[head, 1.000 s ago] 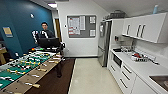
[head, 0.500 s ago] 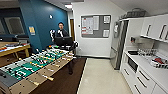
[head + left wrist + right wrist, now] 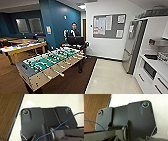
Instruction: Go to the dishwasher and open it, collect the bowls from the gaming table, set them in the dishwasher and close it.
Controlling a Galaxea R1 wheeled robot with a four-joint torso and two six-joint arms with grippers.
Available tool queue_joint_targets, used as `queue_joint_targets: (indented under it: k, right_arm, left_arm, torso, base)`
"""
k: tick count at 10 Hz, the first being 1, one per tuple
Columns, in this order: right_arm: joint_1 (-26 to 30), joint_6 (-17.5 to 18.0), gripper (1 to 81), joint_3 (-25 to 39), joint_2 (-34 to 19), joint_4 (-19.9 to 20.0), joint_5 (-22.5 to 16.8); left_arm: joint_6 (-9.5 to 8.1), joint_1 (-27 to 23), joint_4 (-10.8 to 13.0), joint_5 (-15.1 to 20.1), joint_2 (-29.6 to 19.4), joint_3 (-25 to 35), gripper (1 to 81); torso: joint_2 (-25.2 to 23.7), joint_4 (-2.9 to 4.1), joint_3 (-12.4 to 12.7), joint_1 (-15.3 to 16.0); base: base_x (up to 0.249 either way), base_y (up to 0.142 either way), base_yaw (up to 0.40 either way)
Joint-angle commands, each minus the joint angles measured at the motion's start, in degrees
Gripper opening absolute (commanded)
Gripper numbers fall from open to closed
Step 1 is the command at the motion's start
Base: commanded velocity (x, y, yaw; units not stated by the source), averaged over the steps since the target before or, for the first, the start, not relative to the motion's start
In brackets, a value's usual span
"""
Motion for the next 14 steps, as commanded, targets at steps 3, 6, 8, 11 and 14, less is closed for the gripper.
queue_joint_targets:
  k: [3,6,8,11,14]
  right_arm:
    - [2.75,-0.18,81.1,0.57,0.19,-0.51,-2.53]
    - [2.49,-0.28,81.1,2.93,-1.21,-0.95,-1.91]
    - [2.49,-0.28,81.1,6.54,-2.54,-3.76,-2.26]
    - [2.49,-0.19,81.1,13.13,-6.23,-3.93,-1.65]
    - [2.31,-0.1,81.1,12.34,-6.05,-3.85,-1.65]
  left_arm:
    - [0.62,-2.52,0.71,2.56,-0.81,0.17,81.1]
    - [0.53,-2.52,0.63,2.64,-0.99,0.17,81.1]
    - [0.53,-2.52,0.54,2.64,-1.78,0.44,81.1]
    - [0.53,-2.43,1.07,2.73,-2.57,1.49,81.1]
    - [0.53,-2.43,1.51,2.91,-2.39,1.93,81.1]
  torso:
    - [0.0,0.0,0.0,0.0]
    - [0.0,0.0,0.0,0.0]
    - [0.0,0.0,0.0,0.0]
    - [0.0,0.0,0.0,0.0]
    - [0.0,0.0,0.0,0.0]
  base:
    - [0.0,0.0,0.356]
    - [0.0,0.0,0.356]
    - [0.0,0.0,0.356]
    - [0.0,0.0,0.356]
    - [0.0,0.0,0.356]
